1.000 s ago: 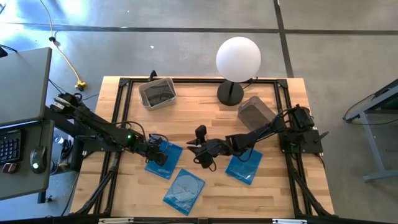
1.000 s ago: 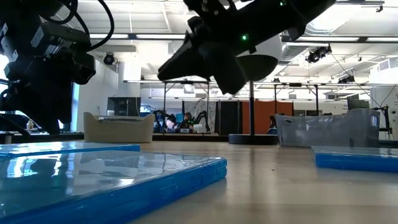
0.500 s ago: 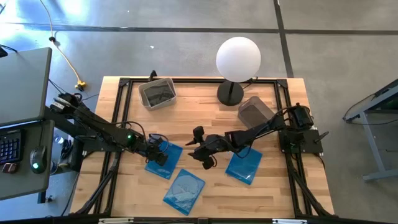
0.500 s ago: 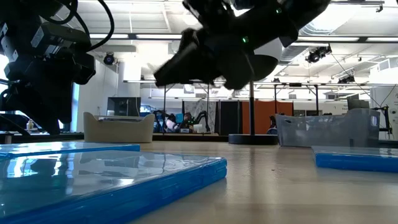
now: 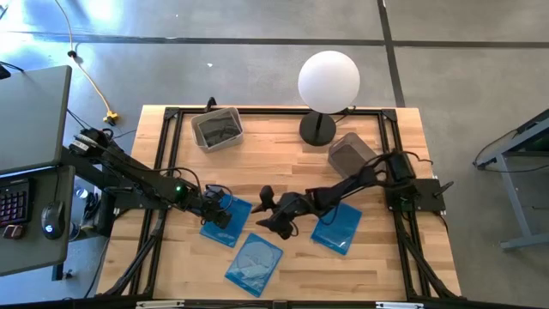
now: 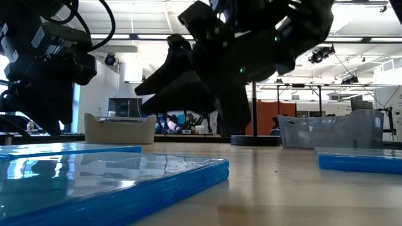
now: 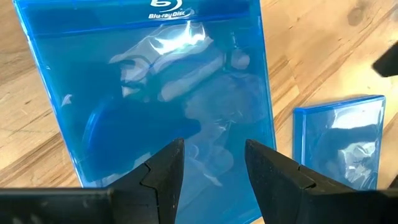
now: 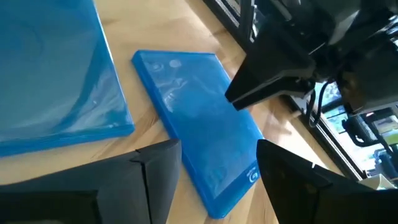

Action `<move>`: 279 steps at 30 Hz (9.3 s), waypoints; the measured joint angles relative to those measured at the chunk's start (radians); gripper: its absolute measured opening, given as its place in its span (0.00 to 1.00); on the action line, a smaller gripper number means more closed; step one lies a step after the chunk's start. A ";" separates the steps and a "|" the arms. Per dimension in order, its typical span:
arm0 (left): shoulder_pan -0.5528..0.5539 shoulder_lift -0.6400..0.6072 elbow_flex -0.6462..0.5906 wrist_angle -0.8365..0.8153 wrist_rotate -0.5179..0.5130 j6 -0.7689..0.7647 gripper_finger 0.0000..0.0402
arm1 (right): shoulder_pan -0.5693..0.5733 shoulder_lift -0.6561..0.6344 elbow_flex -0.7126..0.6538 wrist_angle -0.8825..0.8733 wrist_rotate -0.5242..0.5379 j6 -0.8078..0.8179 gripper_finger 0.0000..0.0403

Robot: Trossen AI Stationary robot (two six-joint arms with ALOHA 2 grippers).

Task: Pick & place jewel cases by type
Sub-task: Put the left blue CD case into the gray bin

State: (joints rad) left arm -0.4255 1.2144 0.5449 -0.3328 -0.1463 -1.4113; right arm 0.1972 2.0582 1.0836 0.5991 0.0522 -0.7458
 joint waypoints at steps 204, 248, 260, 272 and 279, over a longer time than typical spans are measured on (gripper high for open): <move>0.117 0.149 -0.155 0.529 0.082 -0.303 0.42 | -0.019 0.031 0.098 -0.362 0.043 -0.441 0.51; 0.147 0.146 -0.122 0.788 -0.209 0.030 0.06 | 0.175 -0.224 0.100 -0.877 1.006 -0.215 0.51; 0.388 0.274 0.276 0.692 -0.086 0.563 0.06 | 0.282 -0.660 0.100 -1.699 0.939 0.935 0.51; 0.560 0.688 0.896 0.431 0.323 1.117 0.06 | 0.456 -0.721 0.039 -2.163 0.440 1.764 0.51; 0.614 0.849 1.192 0.379 0.323 1.491 0.06 | 0.558 -0.719 -0.119 -2.150 0.286 1.917 0.51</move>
State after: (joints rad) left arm 0.1889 2.0633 1.7374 0.0460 0.1762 0.0799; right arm 0.7554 1.3392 0.9642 -1.5512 0.3386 1.1715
